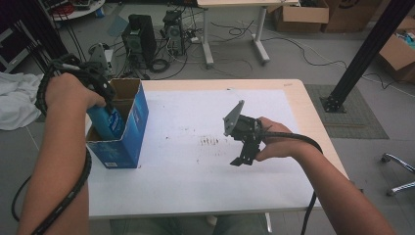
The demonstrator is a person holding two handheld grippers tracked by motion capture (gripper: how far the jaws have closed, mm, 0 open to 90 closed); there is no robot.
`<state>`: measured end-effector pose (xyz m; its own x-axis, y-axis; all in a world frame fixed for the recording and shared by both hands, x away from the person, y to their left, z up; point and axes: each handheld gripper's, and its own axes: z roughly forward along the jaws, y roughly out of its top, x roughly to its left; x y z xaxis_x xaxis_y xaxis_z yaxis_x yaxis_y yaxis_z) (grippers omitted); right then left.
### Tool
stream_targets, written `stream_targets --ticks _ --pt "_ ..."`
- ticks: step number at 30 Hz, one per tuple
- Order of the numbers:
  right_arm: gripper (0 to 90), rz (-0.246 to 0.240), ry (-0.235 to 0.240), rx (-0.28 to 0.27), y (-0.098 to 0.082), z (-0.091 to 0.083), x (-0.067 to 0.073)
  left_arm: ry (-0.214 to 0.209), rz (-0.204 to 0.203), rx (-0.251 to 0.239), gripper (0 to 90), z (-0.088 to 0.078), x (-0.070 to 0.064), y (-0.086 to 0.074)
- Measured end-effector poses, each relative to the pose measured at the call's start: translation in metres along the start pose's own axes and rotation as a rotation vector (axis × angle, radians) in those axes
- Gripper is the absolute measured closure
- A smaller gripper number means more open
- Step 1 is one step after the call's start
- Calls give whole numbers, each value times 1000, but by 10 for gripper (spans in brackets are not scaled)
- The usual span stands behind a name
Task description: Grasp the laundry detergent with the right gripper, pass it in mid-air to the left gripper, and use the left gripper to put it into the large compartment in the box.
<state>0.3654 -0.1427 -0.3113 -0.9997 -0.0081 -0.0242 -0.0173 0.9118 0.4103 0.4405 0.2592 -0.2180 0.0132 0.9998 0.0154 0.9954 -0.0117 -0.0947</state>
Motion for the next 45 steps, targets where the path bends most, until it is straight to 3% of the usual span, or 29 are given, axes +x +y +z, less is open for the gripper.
stream_targets --ticks 4,8,12,16,25,36,45 --pt "0 8 2 -3 -2 1 -1 -5 2 -3 393 16 -3 3" --pt "0 13 3 -5 -4 2 -2 5 29 19 392 33 -9 7" --pt "0 17 7 -6 -6 3 -2 2 52 29 393 44 -11 10" --pt "0 21 7 -9 -7 4 -2 11 48 26 393 52 -13 11" --pt "0 24 7 -16 -10 4 -1 33 49 22 392 62 -11 11" --pt "0 29 12 -14 -11 6 -2 17 67 -15 392 71 -8 9" --pt "0 32 3 -22 -11 1 0 22 43 -13 390 72 -9 10"
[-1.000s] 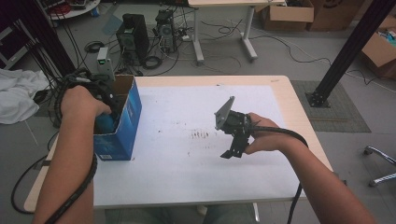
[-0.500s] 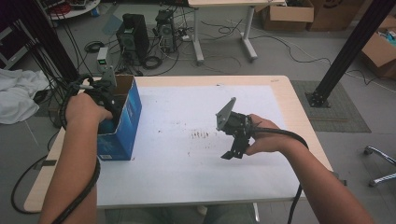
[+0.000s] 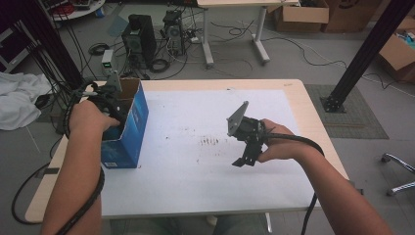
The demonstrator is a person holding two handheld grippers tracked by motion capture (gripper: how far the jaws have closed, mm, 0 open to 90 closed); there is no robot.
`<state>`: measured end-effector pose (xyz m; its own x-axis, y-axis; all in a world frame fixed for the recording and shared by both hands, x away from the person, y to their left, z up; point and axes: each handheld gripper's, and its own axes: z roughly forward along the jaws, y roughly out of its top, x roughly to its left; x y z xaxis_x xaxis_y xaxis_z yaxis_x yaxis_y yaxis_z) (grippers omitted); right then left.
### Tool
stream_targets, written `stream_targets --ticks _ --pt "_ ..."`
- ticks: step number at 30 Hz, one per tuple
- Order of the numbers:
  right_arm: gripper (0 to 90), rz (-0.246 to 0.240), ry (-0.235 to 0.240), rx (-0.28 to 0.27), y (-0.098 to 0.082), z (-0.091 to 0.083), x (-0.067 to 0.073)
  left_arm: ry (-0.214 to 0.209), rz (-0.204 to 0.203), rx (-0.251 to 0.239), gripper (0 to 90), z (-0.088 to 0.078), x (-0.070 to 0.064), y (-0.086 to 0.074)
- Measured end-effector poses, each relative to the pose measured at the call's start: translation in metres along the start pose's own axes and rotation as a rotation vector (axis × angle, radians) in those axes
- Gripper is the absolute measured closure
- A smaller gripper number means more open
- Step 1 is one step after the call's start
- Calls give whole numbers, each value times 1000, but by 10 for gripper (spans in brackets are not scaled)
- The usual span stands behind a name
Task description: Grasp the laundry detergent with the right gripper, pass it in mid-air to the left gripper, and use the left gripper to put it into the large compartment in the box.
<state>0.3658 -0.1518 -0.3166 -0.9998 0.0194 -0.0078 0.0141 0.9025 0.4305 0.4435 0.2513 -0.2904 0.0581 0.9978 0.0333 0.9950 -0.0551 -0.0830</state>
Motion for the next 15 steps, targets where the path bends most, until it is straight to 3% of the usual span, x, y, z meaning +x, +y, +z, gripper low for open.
stream_targets --ticks 10,15 --pt "0 2 8 -13 -1 -2 2 3 2 -10 385 0 0 -2" --pt "0 0 9 -13 -1 -1 3 -29 -8 -17 332 -1 0 -4"
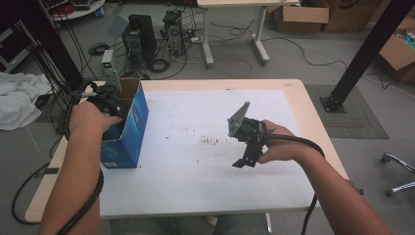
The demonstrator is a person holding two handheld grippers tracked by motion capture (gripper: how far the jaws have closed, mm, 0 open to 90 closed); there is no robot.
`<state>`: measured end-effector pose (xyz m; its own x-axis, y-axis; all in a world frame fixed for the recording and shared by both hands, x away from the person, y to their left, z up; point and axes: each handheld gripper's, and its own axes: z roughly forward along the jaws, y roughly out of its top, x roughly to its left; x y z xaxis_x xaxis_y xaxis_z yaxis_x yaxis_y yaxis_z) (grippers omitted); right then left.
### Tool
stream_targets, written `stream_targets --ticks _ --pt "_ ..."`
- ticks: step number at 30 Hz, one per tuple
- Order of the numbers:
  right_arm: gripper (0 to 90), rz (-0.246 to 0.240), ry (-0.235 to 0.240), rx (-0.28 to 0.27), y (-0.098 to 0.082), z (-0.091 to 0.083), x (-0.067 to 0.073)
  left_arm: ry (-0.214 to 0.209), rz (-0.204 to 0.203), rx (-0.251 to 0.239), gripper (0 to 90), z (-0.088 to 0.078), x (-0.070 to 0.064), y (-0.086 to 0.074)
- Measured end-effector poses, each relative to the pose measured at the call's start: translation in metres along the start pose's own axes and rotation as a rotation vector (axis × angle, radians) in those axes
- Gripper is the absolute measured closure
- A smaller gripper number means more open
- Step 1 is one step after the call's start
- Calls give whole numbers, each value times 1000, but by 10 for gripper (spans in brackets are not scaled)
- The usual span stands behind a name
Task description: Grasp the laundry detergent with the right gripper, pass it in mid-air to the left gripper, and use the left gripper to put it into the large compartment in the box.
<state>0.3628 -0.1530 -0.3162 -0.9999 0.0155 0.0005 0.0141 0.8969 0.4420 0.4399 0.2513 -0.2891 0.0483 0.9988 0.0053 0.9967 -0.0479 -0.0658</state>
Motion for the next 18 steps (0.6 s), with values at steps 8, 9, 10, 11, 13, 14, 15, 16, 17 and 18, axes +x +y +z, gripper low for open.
stream_targets --ticks 8,9,10,11,13,14,15,16,17,18 --pt "0 2 -1 -3 -1 0 2 15 2 -5 308 -4 -3 -1" --pt "0 1 1 -3 -1 0 2 18 5 -3 308 -6 -3 -1" --pt "0 0 0 -1 -1 0 2 18 4 -10 312 -7 -3 -2" --pt "0 0 0 -1 0 0 2 21 5 -13 313 -8 -3 -2" --pt "0 0 -1 -1 0 0 2 32 8 -16 316 -11 -4 -3" --pt "0 0 -1 -2 0 0 2 39 11 -15 319 -12 -5 -3" --pt "0 1 1 -4 0 0 2 46 17 -18 321 -15 -6 -3" --pt "0 -1 0 -3 0 0 2 50 18 -18 324 -17 -6 -3" --pt "0 -3 1 -3 0 0 2 56 23 -21 324 -19 -6 -4" --pt "0 -4 2 -2 1 0 2 61 22 -27 322 -21 -7 -4"
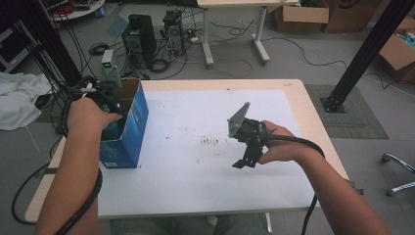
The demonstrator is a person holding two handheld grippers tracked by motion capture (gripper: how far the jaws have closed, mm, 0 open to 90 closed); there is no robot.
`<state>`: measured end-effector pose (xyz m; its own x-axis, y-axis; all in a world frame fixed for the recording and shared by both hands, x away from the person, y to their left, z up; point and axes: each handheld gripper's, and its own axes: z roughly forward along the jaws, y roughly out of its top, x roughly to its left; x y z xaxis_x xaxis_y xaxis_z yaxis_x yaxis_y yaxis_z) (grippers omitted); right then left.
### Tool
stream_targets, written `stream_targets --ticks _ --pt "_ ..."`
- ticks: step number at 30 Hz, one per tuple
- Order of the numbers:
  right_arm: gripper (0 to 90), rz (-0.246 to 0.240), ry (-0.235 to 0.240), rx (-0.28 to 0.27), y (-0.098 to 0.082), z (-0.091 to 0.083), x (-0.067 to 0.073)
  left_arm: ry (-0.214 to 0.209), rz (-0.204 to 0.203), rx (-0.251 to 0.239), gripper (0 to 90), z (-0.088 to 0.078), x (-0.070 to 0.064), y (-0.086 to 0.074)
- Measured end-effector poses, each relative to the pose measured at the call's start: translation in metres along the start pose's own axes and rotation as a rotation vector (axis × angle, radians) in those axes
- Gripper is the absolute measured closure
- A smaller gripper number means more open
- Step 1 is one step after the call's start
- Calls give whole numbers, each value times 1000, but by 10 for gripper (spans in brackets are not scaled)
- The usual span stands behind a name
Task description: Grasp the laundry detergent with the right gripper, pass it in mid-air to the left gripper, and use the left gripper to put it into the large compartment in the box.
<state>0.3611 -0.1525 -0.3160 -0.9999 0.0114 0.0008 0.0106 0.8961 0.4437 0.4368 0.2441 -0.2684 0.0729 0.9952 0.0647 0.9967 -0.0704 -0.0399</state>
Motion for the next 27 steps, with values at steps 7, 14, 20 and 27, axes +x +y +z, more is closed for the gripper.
stream_targets --ticks 7,14,20,27 --pt "0 -4 3 0 2 2 0 4 7 -23 284 -15 0 -2" --pt "0 -9 6 -2 3 4 0 13 33 -31 239 -26 -1 -4" --pt "0 -3 4 5 2 3 -2 37 58 -60 231 -43 -2 -6" --pt "0 5 3 7 1 3 -2 39 102 -87 201 -74 -4 -6"
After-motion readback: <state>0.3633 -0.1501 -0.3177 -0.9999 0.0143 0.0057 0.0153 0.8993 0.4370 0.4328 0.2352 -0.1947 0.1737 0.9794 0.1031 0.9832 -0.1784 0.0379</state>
